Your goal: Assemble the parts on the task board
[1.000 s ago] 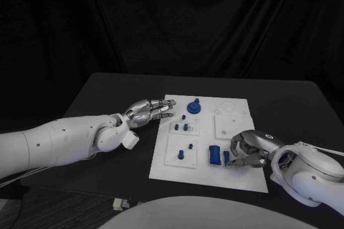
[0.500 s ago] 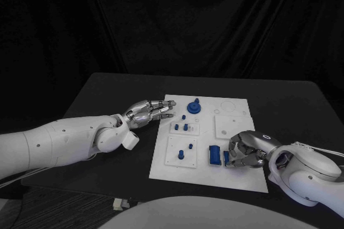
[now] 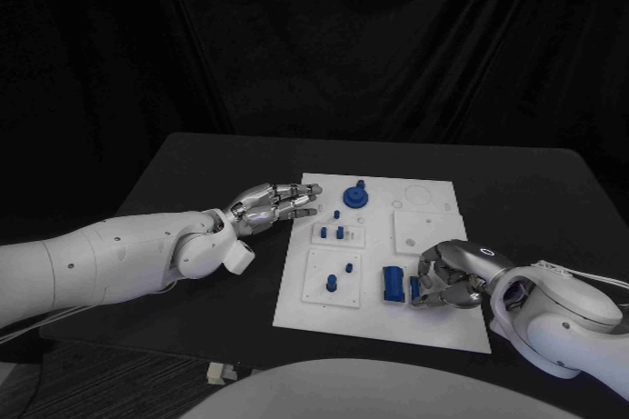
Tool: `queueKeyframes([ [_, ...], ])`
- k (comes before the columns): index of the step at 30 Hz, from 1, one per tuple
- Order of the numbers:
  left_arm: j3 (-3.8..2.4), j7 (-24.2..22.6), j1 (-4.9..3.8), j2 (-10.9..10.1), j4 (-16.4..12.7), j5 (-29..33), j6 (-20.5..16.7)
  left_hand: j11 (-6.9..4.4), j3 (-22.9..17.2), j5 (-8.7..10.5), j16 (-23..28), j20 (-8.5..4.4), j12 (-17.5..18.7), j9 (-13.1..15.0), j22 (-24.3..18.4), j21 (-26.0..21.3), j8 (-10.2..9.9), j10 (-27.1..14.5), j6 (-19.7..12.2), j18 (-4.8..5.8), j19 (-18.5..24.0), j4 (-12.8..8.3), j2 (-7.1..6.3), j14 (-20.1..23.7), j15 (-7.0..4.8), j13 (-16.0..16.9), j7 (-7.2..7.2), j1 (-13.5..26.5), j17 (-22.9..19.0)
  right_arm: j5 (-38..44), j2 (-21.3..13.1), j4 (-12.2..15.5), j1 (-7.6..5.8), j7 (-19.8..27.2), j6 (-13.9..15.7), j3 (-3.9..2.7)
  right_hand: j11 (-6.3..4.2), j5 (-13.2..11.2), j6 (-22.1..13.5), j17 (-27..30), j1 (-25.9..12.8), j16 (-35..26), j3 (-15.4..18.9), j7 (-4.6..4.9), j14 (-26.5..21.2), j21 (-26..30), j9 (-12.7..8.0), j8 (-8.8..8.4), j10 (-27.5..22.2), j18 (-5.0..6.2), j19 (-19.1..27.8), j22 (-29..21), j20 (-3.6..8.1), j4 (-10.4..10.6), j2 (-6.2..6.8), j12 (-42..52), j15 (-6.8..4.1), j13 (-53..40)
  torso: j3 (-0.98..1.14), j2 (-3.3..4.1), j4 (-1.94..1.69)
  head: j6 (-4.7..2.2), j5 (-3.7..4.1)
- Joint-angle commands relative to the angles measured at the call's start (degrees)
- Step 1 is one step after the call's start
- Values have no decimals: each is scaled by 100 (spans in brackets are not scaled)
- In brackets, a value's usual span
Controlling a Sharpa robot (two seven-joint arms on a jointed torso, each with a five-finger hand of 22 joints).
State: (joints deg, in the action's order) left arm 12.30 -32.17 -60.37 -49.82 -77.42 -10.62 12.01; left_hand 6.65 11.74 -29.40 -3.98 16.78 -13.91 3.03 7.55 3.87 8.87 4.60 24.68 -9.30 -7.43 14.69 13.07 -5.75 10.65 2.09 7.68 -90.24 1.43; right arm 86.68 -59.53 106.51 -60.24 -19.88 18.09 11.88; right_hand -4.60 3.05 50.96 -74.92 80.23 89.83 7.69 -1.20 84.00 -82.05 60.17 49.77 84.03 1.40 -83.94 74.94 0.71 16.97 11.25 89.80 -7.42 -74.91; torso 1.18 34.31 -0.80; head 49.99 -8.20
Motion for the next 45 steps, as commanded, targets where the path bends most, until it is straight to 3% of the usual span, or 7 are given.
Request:
queueKeyframes([
  [1,-6,-152,10,-17,-24,41,54,5,-30,-14,11,3,-6,7,-9,35,30,-11,28,75,-43,-2,7,8,48,-1,15,-26,2,-40,-59,51,15,82,244,-3,-63,-18,-25,-1508,-98,17,240,-26,600,25,-2,25,597,76,-171,1221,53,2,-8,20,-47,-1509,0,0,1,1,-7],
  [19,-11,-1030,-18,-406,-557,41,-795,44,28,-12,38,-85,-329,46,-104,-9,255,268,590,-40,53,164,-77,50,-279,36,39,70,-5,-3400,-598,120,-979,2698,3435,-6,-59,125,348,733,-2483,-1330,240,9,-49,1667,-1078,-1031,201,442,621,600,76,-62,-653,-1122,26,-693,-10,-21,7,1,75],
  [23,-12,-1204,-26,-398,-630,41,-981,-10,135,135,74,-327,-416,47,-185,-64,299,367,780,-124,172,211,-44,121,-418,43,-2,328,-16,-5133,-544,-127,-1061,3989,3407,-5,555,158,430,4598,-2443,-5705,431,559,-1252,5784,-2773,-2556,-1434,845,1960,-1749,-481,-16,-1013,-6423,586,3113,-3,-38,7,1,65],
  [26,-11,-1315,-29,-372,-644,-25,-1105,-90,285,423,159,-555,-392,35,-303,-145,243,367,758,-86,328,206,6,265,-548,38,-73,653,-45,-6138,-484,-307,-1027,4727,2944,-4,1351,151,-354,5675,-2629,-7565,316,1198,-2981,7266,-3529,-3364,-3105,591,3152,-2914,-1102,-3,-192,-8030,1471,4451,5,-39,9,1,68],
  [28,-11,-1394,-30,-360,-650,-152,-1221,-318,504,1034,378,-822,-26,-18,-539,-293,-50,98,208,-30,588,124,42,556,-778,-4,-291,1107,-132,-6581,-459,-400,-962,5048,2541,-4,1661,264,-909,6029,-2483,-8189,691,904,-3942,7857,-3802,-3736,-3868,401,3962,-3328,-1308,4,230,-8507,1766,4836,6,-42,12,1,53],
  [33,-11,-1595,-30,-350,-674,-429,-1557,-1157,821,2283,398,-1348,643,-94,-728,-377,-527,-309,-609,-17,731,199,-84,575,-1272,-80,-995,1760,-143,-7080,-393,-546,-816,5455,1821,-3,597,392,-2566,7171,-2485,-8831,869,-494,-7721,8154,-4615,-4499,-6806,219,8281,-7035,-1389,35,495,-8693,1100,5916,10,-34,12,1,56],
  [45,-48,-608,-13,-299,-661,-292,-1586,-1072,2,2480,398,-1678,1391,-303,-755,-387,-887,-460,-1403,402,743,-484,-605,575,-1065,-209,-768,4632,-143,-6945,-204,-700,-682,5147,2013,-89,460,125,-3468,7492,-4646,-8983,211,120,-7686,8205,-5144,-4977,-7303,-140,7940,-6859,-793,-639,-155,-8980,742,6501,0,-41,7,-73,120],
])
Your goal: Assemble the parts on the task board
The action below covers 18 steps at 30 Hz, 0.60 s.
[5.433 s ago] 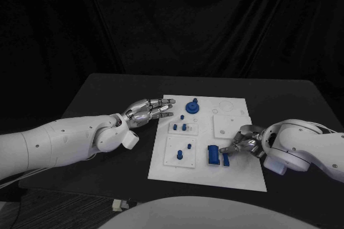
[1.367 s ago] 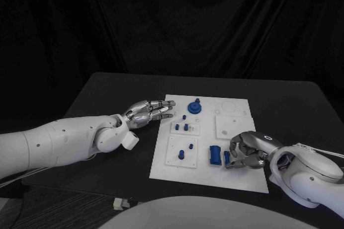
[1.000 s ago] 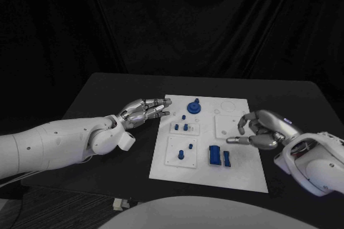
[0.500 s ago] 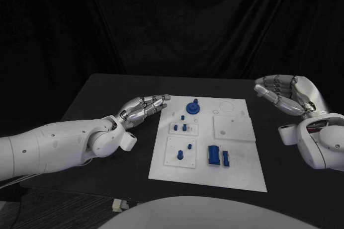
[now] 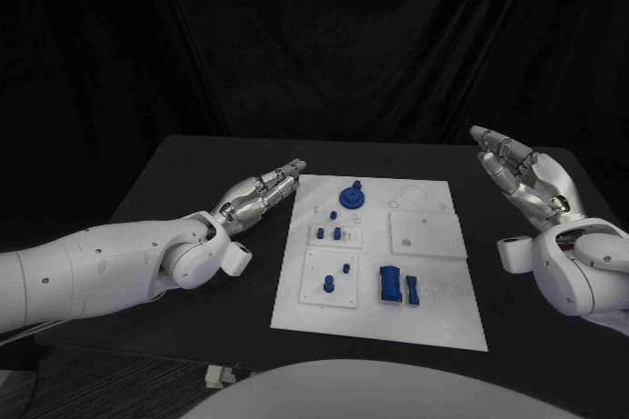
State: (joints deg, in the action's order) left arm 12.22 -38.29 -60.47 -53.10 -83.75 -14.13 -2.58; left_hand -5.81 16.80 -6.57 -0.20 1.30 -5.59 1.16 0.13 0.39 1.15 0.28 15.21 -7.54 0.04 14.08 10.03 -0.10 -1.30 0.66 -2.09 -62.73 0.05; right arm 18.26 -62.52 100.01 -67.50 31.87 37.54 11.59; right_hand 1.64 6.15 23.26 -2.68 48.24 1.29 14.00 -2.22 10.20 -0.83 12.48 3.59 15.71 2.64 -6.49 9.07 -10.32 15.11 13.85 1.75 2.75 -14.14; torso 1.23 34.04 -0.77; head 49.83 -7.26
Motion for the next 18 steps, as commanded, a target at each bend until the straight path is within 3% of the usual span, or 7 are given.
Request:
queueKeyframes([
  [1,-58,17,-2,42,-37,80,-191,581,-561,219,20,-130,559,-116,-13,-39,-115,-28,-506,263,-4,-459,-331,10,130,-66,209,2074,-5,-167,158,-85,69,-35,90,-101,-164,-204,-767,268,-1596,-129,-465,222,-338,83,-413,-359,-520,-264,222,-300,337,-498,-456,-175,-275,467,-8,-20,6,-89,42],
  [4,-132,70,0,93,-75,165,-444,581,-667,657,20,-130,559,-116,-13,-39,-115,-28,-607,262,-4,-563,-400,10,130,-66,209,2500,-5,-421,406,-225,171,-61,177,-263,-164,-615,-927,268,-1923,-129,-564,222,-400,83,-497,-359,-626,-264,649,-362,403,-597,-555,-175,-275,563,-18,-43,12,-216,101],
  [10,-394,257,8,272,-206,464,-1334,581,-888,657,20,-130,559,-116,-13,-39,-115,-28,-811,326,-4,-762,-534,10,130,-66,209,3352,-5,-1233,1202,-676,496,-146,455,-781,-164,-615,-1243,268,-2577,-129,-762,222,-534,83,-666,-359,-837,-264,649,-485,567,-795,-741,-175,-275,756,-53,-124,34,-661,310],
  [11,-446,295,9,309,-232,525,-1514,581,-916,657,20,-130,559,-116,-13,-39,-115,-28,-841,754,-4,-790,-553,10,130,-66,209,3467,-5,-1344,1311,-738,541,-157,493,-852,-164,-615,-1285,268,-2665,-129,-789,222,-555,83,-690,-359,-869,-264,649,-502,588,-822,-766,-175,-275,781,-60,-141,38,-751,353],
  [13,-578,389,13,399,-298,676,-1962,581,-979,657,20,-130,559,-116,-13,-39,-115,-28,-902,754,-4,-853,-594,10,130,-66,209,3727,-5,-1569,1531,-863,631,-181,570,-995,-164,-615,-1379,268,-2864,-129,-850,222,-590,83,-742,-359,-932,-264,649,-907,630,-883,-823,-175,-275,840,-77,-180,49,-968,454],
  [14,-631,427,15,435,-325,736,-2142,581,-1004,657,20,-130,559,-116,-13,-39,-115,-28,-924,754,-4,-879,-1003,10,130,-66,209,3832,-5,-1640,1600,-902,659,-188,594,-1040,-164,-615,-1419,268,-2944,-129,-872,222,-601,83,-763,-359,-953,-264,649,-907,1032,-905,-847,-175,-275,864,-83,-194,52,-1046,491],
  [18,-846,580,21,583,-432,982,-2872,581,-1103,657,20,-130,559,-116,-13,-39,-115,-28,-1007,754,-4,-956,-1003,10,130,-66,209,4185,-5,-1811,1768,-997,728,-206,653,-1149,-164,-615,-1550,268,-3216,-129,-955,222,-1020,83,-833,-359,-1037,-264,649,-907,1032,-988,-929,-175,-275,943,-104,-242,65,-1307,614],
])
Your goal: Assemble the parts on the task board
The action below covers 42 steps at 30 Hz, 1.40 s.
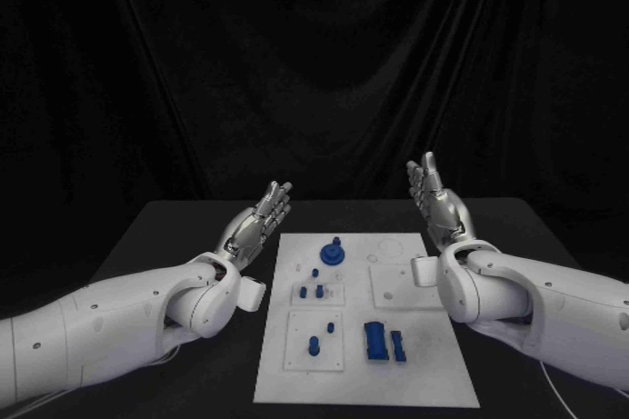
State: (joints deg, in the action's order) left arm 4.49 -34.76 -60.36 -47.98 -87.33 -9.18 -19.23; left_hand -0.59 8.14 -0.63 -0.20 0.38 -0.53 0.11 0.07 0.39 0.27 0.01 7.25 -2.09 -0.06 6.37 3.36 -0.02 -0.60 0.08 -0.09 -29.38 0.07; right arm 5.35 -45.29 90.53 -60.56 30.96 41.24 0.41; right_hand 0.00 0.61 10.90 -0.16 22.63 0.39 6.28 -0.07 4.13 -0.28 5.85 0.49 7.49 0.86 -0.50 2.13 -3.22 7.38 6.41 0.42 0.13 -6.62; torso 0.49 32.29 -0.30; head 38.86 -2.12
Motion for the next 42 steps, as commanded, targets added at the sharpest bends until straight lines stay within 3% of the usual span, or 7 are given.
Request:
queueKeyframes([
  [1,-123,264,11,105,-99,545,-1380,59,-254,63,20,-38,53,-11,-7,-39,-27,-1,-224,209,6,-201,-336,2,60,-8,9,917,-7,-533,58,-56,39,-116,287,-40,0,-61,-341,16,-706,-39,-198,7,-413,28,-182,-49,-236,-86,50,-213,322,-231,-200,-42,-13,206,-34,-76,20,-259,123],
  [3,-210,326,13,164,-142,644,-1675,59,-293,63,20,-38,53,-11,-7,-39,-27,-1,-261,209,6,-637,-336,2,60,-8,9,1074,-7,-535,60,-57,40,-116,288,-41,0,-61,-398,16,-827,-39,-628,7,-413,28,-585,-49,-262,-86,50,-213,322,-267,-236,-42,-13,241,-40,-91,24,-341,162],
  [4,-265,366,15,203,-170,708,-1865,59,-334,63,20,-38,53,-11,-7,-39,-27,-1,-283,209,6,-637,-336,2,60,-8,9,1197,-7,-535,60,-57,40,-116,288,-41,0,-61,-442,16,-913,-39,-628,7,-413,28,-585,-49,-304,-86,50,-213,322,-310,-641,-42,-13,662,-44,-100,27,-386,183],
  [6,-328,410,17,246,-202,780,-2077,59,-379,63,20,-38,53,-11,-7,-39,-27,-1,-316,209,6,-637,-336,2,60,-8,9,1312,-7,-535,60,-57,40,-116,288,-41,0,-61,-485,16,-996,-39,-628,7,-413,28,-585,-49,-318,-86,50,-213,322,-738,-641,-42,-13,662,-47,-107,29,-427,202],
  [12,-443,492,20,324,-259,911,-2468,59,-814,63,20,-38,53,-11,-7,-39,-27,-1,-725,209,6,-637,-336,2,60,-8,9,1687,-7,-535,60,-57,40,-116,288,-41,0,-61,-612,16,-1275,-39,-628,7,-413,28,-585,-49,-749,-86,50,-213,322,-738,-641,-42,-13,662,-49,-111,30,-448,212],
  [26,-449,497,20,329,-262,918,-2489,59,-814,63,20,-38,53,-11,-7,-39,-27,-1,-725,209,6,-637,-336,2,60,-8,9,2219,-7,-535,60,-57,40,-116,288,-41,0,-61,-1090,16,-2263,-39,-628,7,-413,28,-585,-49,-749,-86,50,-213,322,-738,-641,-42,-13,662,-49,-111,30,-448,212],
  [42,-449,497,20,329,-262,918,-2489,59,-814,63,20,-38,53,-11,-7,-39,-27,-1,-725,209,6,-637,-336,2,60,-8,9,2938,-7,-535,60,-57,40,-116,288,-41,0,-61,-1090,16,-2263,-39,-628,7,-413,28,-585,-49,-749,-86,50,-213,322,-738,-641,-42,-13,662,-49,-111,30,-448,212],
])
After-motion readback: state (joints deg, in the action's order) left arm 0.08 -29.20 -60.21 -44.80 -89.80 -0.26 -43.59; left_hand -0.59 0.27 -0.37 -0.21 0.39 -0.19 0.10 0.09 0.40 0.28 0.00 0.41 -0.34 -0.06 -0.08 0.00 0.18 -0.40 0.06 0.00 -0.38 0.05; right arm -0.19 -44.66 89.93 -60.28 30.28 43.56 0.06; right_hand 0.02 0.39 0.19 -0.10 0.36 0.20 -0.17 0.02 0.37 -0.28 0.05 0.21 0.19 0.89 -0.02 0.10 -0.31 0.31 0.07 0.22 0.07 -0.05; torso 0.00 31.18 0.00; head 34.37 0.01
